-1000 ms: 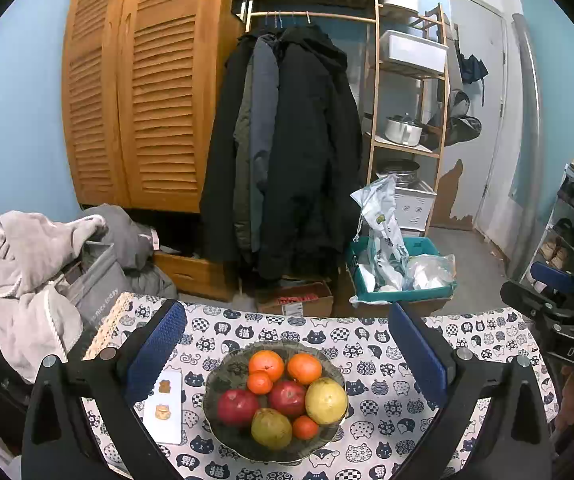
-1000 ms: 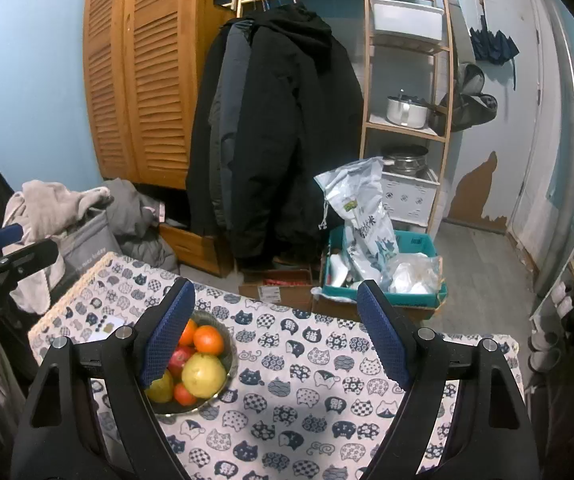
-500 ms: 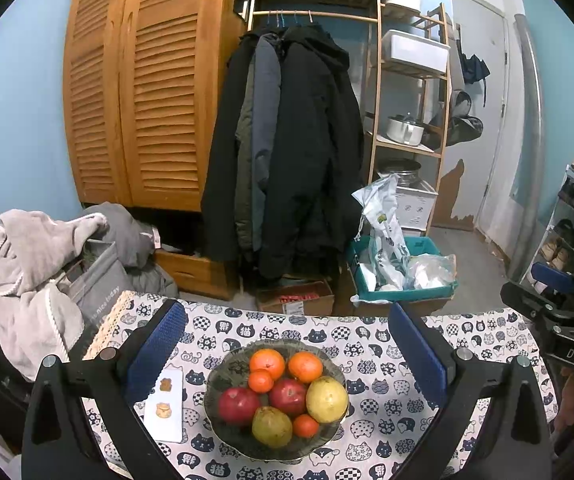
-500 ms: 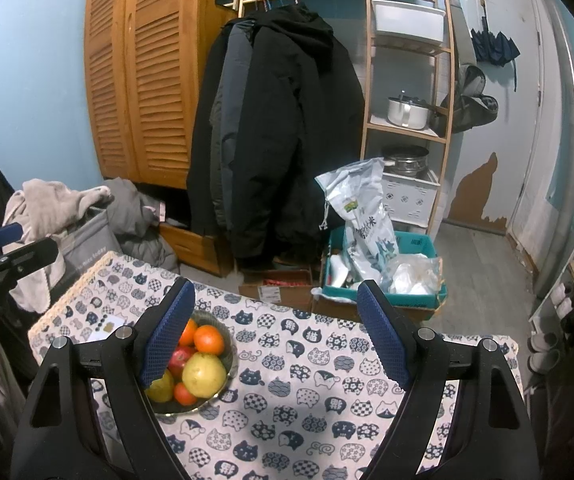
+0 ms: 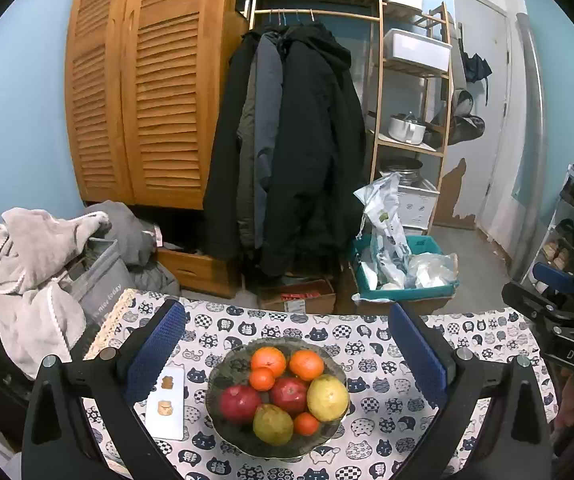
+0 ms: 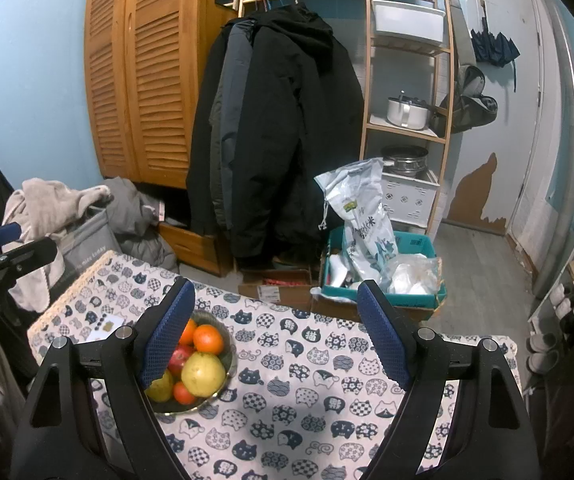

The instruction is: Organize fruits

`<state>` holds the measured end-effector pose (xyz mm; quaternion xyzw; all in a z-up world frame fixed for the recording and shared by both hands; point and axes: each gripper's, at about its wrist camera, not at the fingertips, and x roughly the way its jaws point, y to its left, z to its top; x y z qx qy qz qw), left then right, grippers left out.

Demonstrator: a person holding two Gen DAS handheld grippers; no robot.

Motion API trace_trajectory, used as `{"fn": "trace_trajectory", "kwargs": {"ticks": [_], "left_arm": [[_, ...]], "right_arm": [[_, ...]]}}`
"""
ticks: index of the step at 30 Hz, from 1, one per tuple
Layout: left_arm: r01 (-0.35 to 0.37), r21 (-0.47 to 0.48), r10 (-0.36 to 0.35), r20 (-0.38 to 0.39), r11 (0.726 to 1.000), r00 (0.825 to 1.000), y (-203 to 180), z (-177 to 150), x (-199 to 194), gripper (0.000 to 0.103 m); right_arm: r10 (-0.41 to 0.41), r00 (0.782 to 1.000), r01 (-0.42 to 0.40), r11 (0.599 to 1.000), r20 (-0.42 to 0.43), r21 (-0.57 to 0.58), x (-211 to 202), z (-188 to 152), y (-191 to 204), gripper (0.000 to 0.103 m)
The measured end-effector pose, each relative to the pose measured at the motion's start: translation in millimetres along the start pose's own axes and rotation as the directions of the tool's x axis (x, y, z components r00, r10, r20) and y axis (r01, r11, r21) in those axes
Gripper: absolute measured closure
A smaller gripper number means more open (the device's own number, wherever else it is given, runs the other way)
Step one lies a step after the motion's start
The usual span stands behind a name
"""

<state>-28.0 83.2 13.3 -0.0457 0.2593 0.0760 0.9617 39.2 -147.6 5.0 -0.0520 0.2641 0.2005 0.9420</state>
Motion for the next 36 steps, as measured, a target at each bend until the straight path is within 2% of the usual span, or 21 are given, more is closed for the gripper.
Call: {"fn": "trace_trajectory", "kwargs": {"ticks": [7, 36], "left_arm": [[-0.027, 0.004, 0.027, 0.005, 1.0, 1.0, -0.6, 0.9, -3.5, 0.001], [-0.047, 0.008, 0.047, 0.024, 0.999, 0.999, -4.5, 5.9, -6.2, 0.001]], "right_arm": [[-0.001, 1.0, 0.001, 1.0, 0.0, 0.0, 0.1, 0.1, 0.6, 0.021], [-0.001, 1.0, 0.001, 1.0, -0.001, -0.003, -0.4, 0.5, -0.9, 0.021]]}}
